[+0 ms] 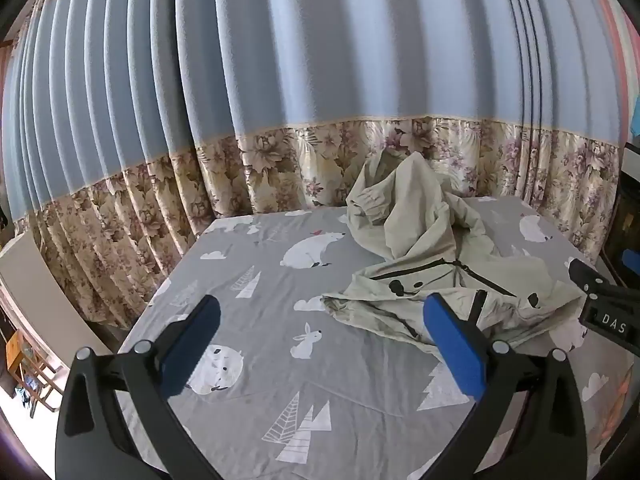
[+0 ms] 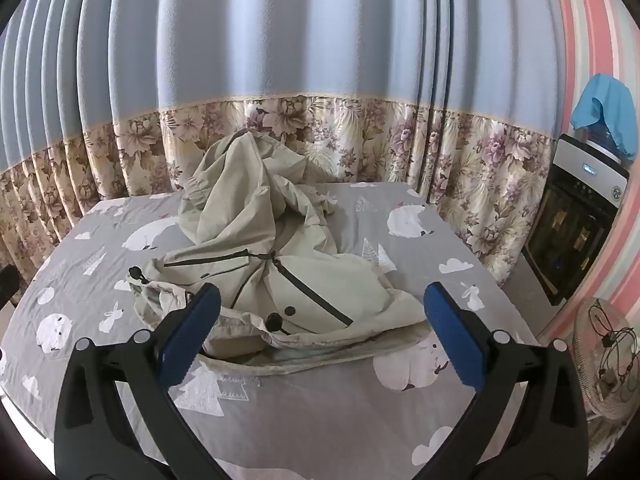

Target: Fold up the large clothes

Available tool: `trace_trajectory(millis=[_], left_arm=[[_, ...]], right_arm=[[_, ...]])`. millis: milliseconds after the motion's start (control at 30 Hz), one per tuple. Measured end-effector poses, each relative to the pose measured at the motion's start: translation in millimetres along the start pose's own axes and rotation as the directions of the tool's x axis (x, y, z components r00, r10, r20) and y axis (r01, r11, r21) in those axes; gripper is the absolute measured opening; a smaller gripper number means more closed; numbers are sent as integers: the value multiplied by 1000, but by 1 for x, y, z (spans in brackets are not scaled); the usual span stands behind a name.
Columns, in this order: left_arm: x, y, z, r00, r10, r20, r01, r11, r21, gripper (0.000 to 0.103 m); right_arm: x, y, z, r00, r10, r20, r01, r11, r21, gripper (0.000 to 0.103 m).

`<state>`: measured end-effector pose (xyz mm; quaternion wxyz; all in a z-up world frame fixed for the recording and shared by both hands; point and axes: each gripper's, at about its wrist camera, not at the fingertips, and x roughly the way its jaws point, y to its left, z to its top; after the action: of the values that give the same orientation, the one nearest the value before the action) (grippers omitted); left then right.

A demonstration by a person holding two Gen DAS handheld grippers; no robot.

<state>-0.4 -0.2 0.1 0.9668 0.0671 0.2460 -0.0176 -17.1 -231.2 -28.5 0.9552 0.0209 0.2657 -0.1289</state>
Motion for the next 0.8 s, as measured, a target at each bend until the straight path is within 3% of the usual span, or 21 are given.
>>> trace_trajectory(millis=[800], left_arm=[[11,4,-2,1000,19,-9,-19,1000,-12,102]], right_arm=[[4,-1,4,1000,-9,-1,9,1000,-1,100]])
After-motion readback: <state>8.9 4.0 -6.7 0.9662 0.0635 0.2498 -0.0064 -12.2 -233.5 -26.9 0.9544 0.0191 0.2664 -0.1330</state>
